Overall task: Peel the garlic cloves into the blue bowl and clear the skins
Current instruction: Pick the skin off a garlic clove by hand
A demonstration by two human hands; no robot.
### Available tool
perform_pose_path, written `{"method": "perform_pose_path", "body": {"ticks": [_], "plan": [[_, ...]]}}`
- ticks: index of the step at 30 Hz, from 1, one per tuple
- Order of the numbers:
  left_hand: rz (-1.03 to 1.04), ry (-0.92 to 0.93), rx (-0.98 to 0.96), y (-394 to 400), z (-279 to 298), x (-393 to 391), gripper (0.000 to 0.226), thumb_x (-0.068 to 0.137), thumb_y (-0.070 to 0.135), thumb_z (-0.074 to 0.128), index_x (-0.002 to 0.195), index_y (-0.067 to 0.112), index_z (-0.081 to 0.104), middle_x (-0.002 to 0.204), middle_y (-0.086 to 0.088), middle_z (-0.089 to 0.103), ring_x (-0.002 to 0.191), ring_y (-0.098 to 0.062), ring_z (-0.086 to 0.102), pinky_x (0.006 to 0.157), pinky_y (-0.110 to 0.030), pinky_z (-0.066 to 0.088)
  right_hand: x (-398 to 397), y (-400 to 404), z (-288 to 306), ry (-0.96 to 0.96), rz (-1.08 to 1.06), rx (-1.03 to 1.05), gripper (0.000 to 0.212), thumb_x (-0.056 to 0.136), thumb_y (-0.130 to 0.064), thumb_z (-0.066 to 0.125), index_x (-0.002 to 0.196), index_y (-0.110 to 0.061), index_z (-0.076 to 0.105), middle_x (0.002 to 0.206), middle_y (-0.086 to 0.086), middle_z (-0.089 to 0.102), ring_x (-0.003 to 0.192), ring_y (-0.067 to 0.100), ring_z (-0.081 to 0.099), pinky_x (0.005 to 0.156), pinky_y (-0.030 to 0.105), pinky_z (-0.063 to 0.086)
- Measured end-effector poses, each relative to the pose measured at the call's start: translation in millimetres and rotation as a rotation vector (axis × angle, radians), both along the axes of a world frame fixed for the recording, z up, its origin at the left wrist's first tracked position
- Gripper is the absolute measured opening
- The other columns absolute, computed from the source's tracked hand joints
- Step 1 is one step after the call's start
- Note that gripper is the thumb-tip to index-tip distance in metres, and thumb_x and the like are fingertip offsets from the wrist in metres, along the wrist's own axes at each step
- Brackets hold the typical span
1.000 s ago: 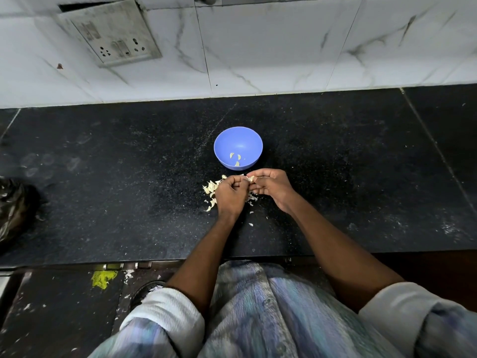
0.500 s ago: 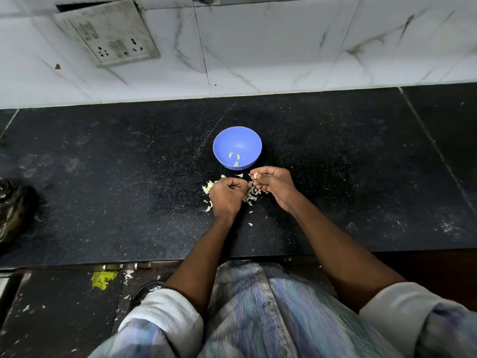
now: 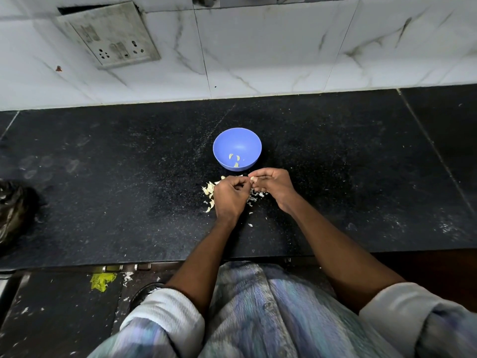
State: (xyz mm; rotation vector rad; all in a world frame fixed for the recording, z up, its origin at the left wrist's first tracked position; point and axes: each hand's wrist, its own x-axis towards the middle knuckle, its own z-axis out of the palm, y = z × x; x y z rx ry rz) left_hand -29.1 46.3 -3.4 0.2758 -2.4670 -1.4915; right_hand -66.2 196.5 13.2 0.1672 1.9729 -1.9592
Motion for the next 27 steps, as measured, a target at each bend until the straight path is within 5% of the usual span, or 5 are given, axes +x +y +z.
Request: {"method": "perform_pose_path", "body": {"ticks": [8, 18, 27], "plan": [[-0.041, 0.006, 0.01, -2.6, 1.1, 0.7, 0.006, 0.089, 0.014, 0.08, 0.087, 0.017, 0.085, 0.08, 0.012, 0.077, 0.068, -0.008, 0.07, 0.063, -0.023, 0.056, -1.7, 1.2, -3.9, -0.087, 0.004, -0.102, 0.017, 0.094, 0.002, 0.069, 0.11, -0.001, 0.075, 0.09, 0.011, 0.077, 0.077, 0.013, 0.069, 0.079, 0.025, 0.059], [0.016, -0.008, -0.071, -1.6, 1.8, 4.4, 0.007, 0.087, 0.023, 0.077, 0.085, 0.021, 0.083, 0.078, 0.011, 0.076, 0.066, -0.003, 0.069, 0.065, -0.03, 0.059, -2.3, -2.7, -0.1, -0.108, 0.048, -0.123, 0.025, 0.096, 0.005, 0.065, 0.12, 0.003, 0.071, 0.111, 0.018, 0.076, 0.105, 0.026, 0.074, 0.085, 0.026, 0.06], [0.019, -0.054, -0.068, -1.6, 7.0, 4.4, 0.006, 0.084, 0.028, 0.08, 0.081, 0.023, 0.081, 0.071, 0.013, 0.072, 0.065, -0.004, 0.066, 0.064, -0.027, 0.056, 0.4, -2.6, 4.4, -0.062, 0.062, -0.095, 0.024, 0.096, 0.005, 0.065, 0.119, 0.005, 0.071, 0.105, 0.016, 0.077, 0.095, 0.019, 0.077, 0.078, 0.023, 0.059]]}}
